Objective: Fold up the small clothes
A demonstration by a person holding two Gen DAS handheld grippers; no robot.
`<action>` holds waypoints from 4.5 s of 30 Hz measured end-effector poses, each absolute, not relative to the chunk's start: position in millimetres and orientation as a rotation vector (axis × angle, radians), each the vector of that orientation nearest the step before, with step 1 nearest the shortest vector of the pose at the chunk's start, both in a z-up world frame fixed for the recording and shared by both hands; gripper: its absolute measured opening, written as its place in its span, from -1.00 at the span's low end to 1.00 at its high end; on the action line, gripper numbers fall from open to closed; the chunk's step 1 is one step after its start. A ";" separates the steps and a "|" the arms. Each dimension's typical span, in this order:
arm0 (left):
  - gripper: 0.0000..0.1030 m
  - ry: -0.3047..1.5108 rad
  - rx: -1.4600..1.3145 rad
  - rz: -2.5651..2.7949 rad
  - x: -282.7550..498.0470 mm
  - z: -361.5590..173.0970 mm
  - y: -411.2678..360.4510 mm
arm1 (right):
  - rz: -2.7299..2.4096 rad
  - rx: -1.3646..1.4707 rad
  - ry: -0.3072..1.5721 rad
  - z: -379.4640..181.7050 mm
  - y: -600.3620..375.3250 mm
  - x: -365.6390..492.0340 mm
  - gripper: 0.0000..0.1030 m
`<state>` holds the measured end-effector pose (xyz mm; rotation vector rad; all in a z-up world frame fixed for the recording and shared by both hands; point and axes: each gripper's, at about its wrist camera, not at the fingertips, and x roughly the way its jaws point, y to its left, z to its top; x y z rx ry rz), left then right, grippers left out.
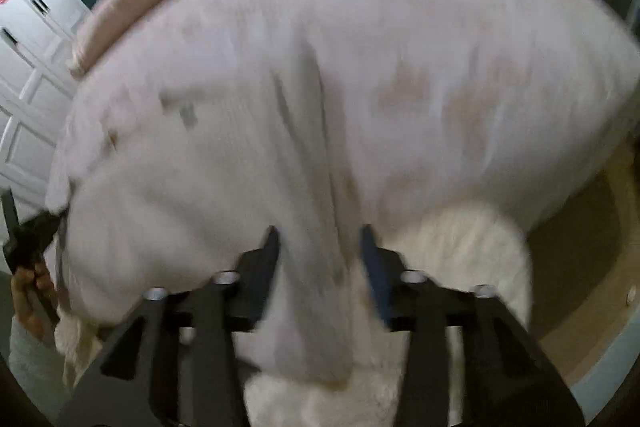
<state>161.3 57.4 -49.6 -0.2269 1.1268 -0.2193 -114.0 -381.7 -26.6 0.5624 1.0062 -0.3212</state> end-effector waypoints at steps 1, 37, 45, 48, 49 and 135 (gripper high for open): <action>-0.70 1.125 -0.222 -0.221 161.5 -49.1 56.5 | -0.307 0.541 0.974 -18.9 -381.3 -109.2 0.14; -0.63 0.959 -0.161 -0.269 127.3 8.5 18.8 | -0.131 0.528 0.862 -10.3 -328.7 -7.0 -0.55; -0.35 1.131 -0.044 -0.394 51.2 -40.0 -36.6 | 0.169 0.427 1.080 -62.6 -207.3 -21.9 -0.63; -0.38 1.126 -0.042 -0.349 45.7 -44.5 -5.7 | 0.063 0.511 1.073 -66.7 -265.1 -41.8 -0.70; -0.38 1.135 -0.048 -0.314 45.4 -45.6 7.4 | 0.001 0.525 1.069 -67.3 -289.6 -53.8 -0.74; -0.78 1.048 -0.023 -0.817 -3.3 30.9 -183.2 | -0.165 0.631 0.962 -37.4 -338.9 -131.6 0.05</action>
